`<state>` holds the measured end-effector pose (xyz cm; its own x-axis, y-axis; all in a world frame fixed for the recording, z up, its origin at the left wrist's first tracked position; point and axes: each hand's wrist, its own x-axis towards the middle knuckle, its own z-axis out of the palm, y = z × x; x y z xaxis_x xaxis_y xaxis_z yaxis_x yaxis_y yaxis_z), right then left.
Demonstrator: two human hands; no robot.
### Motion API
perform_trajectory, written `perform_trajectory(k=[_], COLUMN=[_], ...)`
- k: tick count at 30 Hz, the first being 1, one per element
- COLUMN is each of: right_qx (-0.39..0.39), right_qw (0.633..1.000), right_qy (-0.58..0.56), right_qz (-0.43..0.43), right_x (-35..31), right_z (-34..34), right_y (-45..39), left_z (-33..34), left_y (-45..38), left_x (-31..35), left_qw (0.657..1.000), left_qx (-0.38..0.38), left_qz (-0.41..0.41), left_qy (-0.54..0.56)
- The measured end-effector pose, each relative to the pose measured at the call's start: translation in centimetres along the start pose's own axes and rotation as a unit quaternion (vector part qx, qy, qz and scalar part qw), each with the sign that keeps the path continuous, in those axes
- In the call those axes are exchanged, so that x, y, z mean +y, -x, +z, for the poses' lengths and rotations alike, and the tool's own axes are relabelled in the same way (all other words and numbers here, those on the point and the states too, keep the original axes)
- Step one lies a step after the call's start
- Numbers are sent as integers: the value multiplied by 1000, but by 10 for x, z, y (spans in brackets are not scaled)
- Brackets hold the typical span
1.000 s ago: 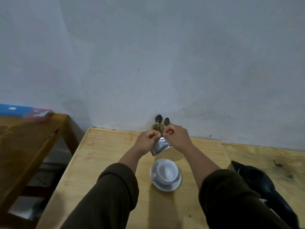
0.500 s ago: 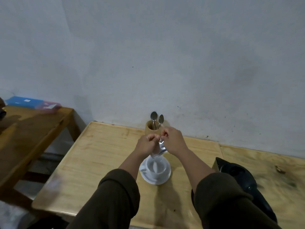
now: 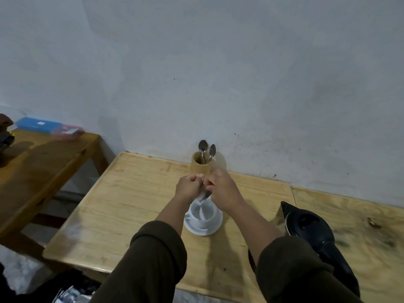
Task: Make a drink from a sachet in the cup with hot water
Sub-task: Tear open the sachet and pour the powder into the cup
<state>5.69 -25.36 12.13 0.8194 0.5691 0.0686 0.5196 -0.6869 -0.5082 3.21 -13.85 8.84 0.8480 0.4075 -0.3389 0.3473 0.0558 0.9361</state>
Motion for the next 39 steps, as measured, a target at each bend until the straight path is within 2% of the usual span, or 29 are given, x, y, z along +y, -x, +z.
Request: perform_trajectory(k=[5, 12, 18, 23, 28, 31, 34, 39], right_qx=[1, -43, -93, -104, -127, -96, -58, 16], right_qw=[1000, 989, 991, 992, 991, 995, 998, 990], right_qy=[2, 91, 71, 47, 32, 24, -6, -93], right_qz=[-31, -106, -70, -48, -28, -4, 30, 105], right_x=[11, 24, 29, 29, 32, 34, 37, 41], right_z=[-2, -5, 5, 17, 35, 51, 62, 68], right_y=[18, 33, 41, 40, 38, 37, 38, 32], left_z=[8, 25, 27, 21, 13, 8, 4, -4], left_y=[-2, 3, 4, 3, -3, -10, -14, -24], left_x=[-8, -25, -36, -38, -33, -31, -32, -32], left_qw=[999, 998, 996, 992, 977, 972, 943, 948], left_qx=[12, -12, 38, 58, 30, 26, 21, 7], left_qz=[-36, -56, -79, -78, -112, -126, -134, -125], left_qy=[25, 11, -6, -85, -179, -197, -305, -294])
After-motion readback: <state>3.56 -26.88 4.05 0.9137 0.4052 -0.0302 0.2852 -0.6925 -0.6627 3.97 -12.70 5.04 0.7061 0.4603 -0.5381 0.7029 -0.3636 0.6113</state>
